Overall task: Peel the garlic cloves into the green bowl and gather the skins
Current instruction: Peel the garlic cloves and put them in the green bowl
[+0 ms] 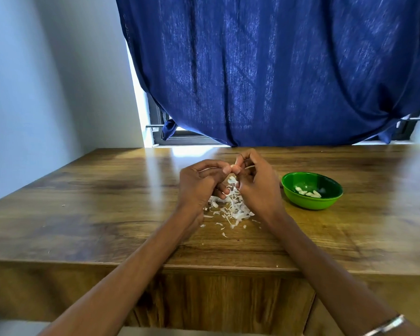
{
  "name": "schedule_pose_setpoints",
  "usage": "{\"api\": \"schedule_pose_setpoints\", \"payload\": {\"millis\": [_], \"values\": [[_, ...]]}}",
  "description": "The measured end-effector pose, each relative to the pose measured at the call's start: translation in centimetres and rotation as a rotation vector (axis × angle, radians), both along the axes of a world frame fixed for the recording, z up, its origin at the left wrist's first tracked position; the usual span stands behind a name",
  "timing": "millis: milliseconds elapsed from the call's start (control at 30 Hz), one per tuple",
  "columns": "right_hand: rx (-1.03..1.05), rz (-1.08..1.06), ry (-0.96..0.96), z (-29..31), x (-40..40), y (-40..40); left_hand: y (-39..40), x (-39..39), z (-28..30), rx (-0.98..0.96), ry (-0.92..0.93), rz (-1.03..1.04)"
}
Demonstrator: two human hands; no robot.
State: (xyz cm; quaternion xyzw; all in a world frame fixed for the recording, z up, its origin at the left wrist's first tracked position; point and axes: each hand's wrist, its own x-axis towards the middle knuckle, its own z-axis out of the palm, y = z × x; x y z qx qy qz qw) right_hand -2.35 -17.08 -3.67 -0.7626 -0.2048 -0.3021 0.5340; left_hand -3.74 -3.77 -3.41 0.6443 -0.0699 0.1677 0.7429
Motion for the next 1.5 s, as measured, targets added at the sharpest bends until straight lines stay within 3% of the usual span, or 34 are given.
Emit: {"api": "schedule_pose_setpoints", "payload": {"millis": [400, 1133, 1500], "values": [[0.001, -0.005, 0.084, 0.14, -0.17, -0.22, 0.17, 0.22, -0.1, 0.133, -0.055, -0.012], [0.258, 0.11, 0.207, 0.33, -0.69, -0.81, -0.29, -0.27, -0.04, 0.449, -0.218, 0.27], [0.322, 0.117, 0.284, 0.32, -0.71, -0.85, -0.31, -0.42, 0.08, 0.381, -0.258, 0.302]]}}
